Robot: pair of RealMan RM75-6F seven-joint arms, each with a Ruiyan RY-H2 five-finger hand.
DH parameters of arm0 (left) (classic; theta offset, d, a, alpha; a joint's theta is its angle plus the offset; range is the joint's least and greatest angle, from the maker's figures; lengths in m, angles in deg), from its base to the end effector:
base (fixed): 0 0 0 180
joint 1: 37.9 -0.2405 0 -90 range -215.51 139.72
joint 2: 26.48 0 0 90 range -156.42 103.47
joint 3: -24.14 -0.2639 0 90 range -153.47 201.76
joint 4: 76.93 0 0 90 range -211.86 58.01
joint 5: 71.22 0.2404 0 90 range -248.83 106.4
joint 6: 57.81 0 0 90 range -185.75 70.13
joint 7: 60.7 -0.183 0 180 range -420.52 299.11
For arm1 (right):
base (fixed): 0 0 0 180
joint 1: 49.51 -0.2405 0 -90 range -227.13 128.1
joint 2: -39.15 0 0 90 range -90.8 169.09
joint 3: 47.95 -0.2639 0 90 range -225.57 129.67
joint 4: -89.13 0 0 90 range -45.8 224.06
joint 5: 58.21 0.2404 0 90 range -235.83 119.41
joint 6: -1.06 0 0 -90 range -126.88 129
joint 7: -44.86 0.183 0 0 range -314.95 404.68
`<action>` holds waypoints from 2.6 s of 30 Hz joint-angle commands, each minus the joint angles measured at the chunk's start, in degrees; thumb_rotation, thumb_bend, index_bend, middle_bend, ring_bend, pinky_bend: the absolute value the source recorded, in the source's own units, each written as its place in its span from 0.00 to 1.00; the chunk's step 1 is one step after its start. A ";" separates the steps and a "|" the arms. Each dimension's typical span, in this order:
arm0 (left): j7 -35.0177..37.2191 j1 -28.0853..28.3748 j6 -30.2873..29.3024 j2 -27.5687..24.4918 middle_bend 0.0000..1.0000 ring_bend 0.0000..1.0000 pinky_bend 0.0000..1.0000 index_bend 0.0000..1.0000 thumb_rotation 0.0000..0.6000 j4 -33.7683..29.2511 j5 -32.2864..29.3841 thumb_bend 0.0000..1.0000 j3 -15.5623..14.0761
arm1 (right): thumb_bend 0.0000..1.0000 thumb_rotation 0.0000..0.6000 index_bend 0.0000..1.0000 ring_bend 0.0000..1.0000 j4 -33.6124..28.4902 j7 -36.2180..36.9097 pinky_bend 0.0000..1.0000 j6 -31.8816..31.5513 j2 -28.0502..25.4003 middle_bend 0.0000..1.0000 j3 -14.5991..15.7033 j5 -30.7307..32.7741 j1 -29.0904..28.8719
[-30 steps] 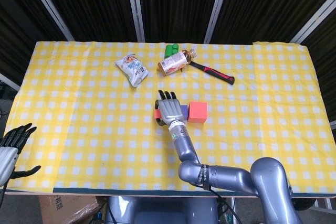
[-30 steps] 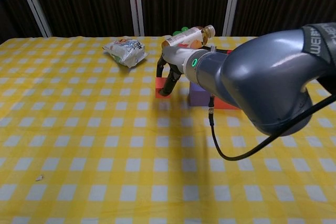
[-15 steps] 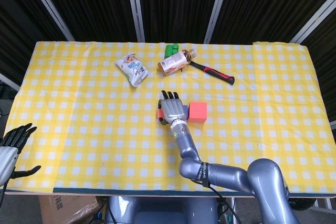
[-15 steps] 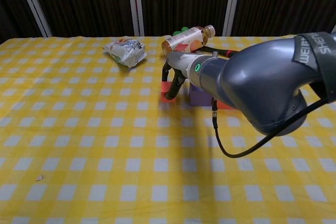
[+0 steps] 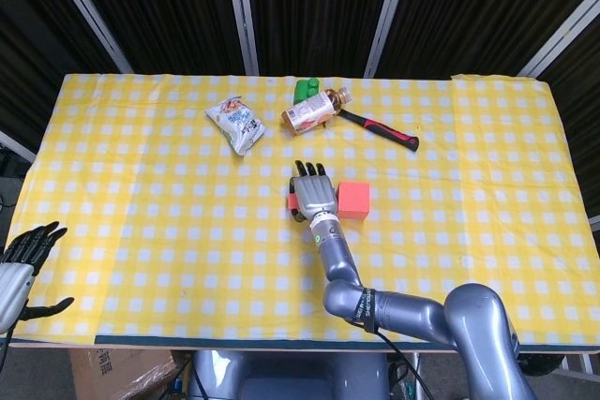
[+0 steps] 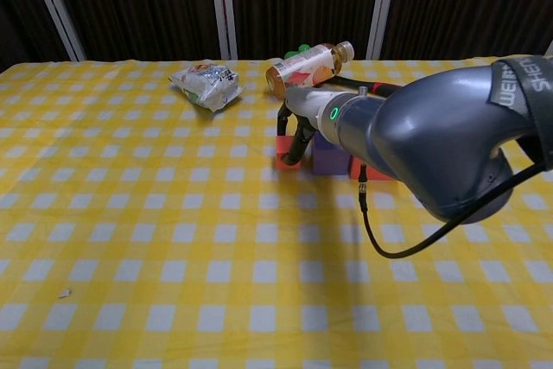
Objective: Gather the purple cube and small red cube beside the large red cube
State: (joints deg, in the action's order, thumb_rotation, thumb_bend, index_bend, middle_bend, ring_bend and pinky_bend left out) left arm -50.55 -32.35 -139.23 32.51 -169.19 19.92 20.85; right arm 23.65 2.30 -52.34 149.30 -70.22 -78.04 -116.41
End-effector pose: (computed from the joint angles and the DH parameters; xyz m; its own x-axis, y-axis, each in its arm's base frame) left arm -0.3393 0.1990 0.1315 0.3294 0.1745 0.9279 0.9441 -0.0727 -0.3215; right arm -0.0336 -0.4481 -0.1524 0.3661 -0.4006 0.8400 -0.9304 -0.1402 0.3386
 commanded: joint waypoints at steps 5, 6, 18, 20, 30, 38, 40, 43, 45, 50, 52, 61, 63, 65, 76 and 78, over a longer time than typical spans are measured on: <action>-0.33 -0.04 -0.09 0.04 0.00 0.00 0.02 0.00 1.00 -0.15 0.06 0.08 -0.03 | 0.43 1.00 0.45 0.00 -0.40 -0.57 0.00 -0.46 -0.27 0.04 0.27 0.06 0.40; -0.31 -0.04 -0.06 0.04 0.00 0.00 0.02 0.00 1.00 -0.17 -0.01 0.08 -0.02 | 0.43 1.00 0.43 0.00 -0.50 -0.75 0.00 -0.52 -0.32 0.04 0.30 0.15 0.43; -0.58 -0.08 -0.16 0.02 0.00 0.00 0.02 0.00 1.00 -0.24 0.10 0.08 -0.06 | 0.43 1.00 0.31 0.00 -2.10 -1.76 0.00 -1.56 -0.81 0.04 0.51 0.56 1.02; -0.59 -0.11 -0.28 0.01 0.00 0.00 0.02 0.00 1.00 -0.24 0.20 0.08 -0.07 | 0.43 1.00 0.30 0.00 -2.38 -1.85 0.00 -1.74 -0.86 0.04 0.58 0.44 1.13; -0.43 -0.16 -0.49 -0.02 0.00 0.00 0.02 0.00 1.00 -0.16 0.57 0.08 -0.19 | 0.43 1.00 0.25 0.00 -7.69 -2.42 0.00 -4.27 -2.18 0.04 0.89 -1.00 1.85; -0.45 -0.24 -0.88 0.03 0.00 0.00 0.02 0.00 1.00 -0.10 0.83 0.08 -0.17 | 0.49 1.00 0.19 0.00 -14.21 -4.20 0.00 -6.83 -3.11 0.00 1.89 -1.51 2.04; -0.50 -0.25 -0.95 0.05 0.00 0.00 0.02 0.00 1.00 -0.07 0.89 0.08 -0.17 | 0.54 1.00 0.19 0.00 -15.13 -4.89 0.00 -7.26 -3.14 0.00 2.25 -1.28 1.96; -0.51 -0.31 -1.06 0.05 0.00 0.00 0.02 0.00 1.00 -0.07 0.92 0.08 -0.18 | 0.59 1.00 0.19 0.00 -15.99 -5.64 0.00 -7.89 -3.02 0.00 2.67 -0.75 1.93; -0.48 -0.33 -1.07 0.04 0.00 0.00 0.02 0.00 1.00 -0.06 0.89 0.08 -0.19 | 0.61 1.00 0.19 0.00 -16.09 -5.94 0.00 -8.15 -2.93 0.00 2.93 -0.58 1.95; -0.41 -0.35 -1.01 0.03 0.00 0.00 0.02 0.00 1.00 -0.09 0.83 0.08 -0.23 | 0.61 1.00 0.19 0.00 -15.92 -6.75 0.00 -8.54 -2.61 0.00 3.65 -0.11 2.04; -0.37 -0.32 -0.90 0.01 0.00 0.00 0.02 0.00 1.00 -0.11 0.76 0.08 -0.22 | 0.61 1.00 0.19 0.00 -15.57 -7.27 0.00 -8.61 -2.50 0.00 3.94 0.05 1.98; -0.36 -0.20 -0.57 -0.10 0.00 0.00 0.02 0.00 1.00 -0.24 0.58 0.08 -0.21 | 0.61 1.00 0.20 0.00 -14.55 -7.71 0.00 -8.02 -2.26 0.00 4.28 0.85 2.31; -0.37 -0.21 -0.57 -0.11 0.00 0.00 0.02 0.00 1.00 -0.28 0.55 0.08 -0.21 | 0.61 1.00 0.20 0.00 -14.33 -7.71 0.00 -7.88 -2.24 0.00 4.30 0.96 2.41; -0.36 -0.20 -0.56 -0.13 0.00 0.00 0.02 0.00 1.00 -0.30 0.51 0.08 -0.18 | 0.61 1.00 0.20 0.00 -14.17 -7.87 0.00 -7.85 -2.26 0.00 4.45 0.96 2.50; -0.47 -0.25 -0.70 -0.11 0.00 0.00 0.02 0.00 1.00 -0.35 0.67 0.08 -0.24 | 0.61 1.00 0.21 0.00 -14.84 -8.14 0.00 -8.21 -2.33 0.00 4.61 0.88 2.98; -0.51 -0.28 -0.76 -0.09 0.00 0.00 0.02 0.00 1.00 -0.33 0.73 0.08 -0.26 | 0.61 1.00 0.21 0.00 -15.09 -8.26 0.00 -8.39 -2.30 0.00 4.68 0.75 3.00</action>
State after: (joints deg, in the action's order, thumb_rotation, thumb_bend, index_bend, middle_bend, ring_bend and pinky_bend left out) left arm -51.06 -32.63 -139.99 32.42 -169.52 20.66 20.59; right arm 8.58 -5.94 -60.70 146.99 -65.55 -77.28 -113.43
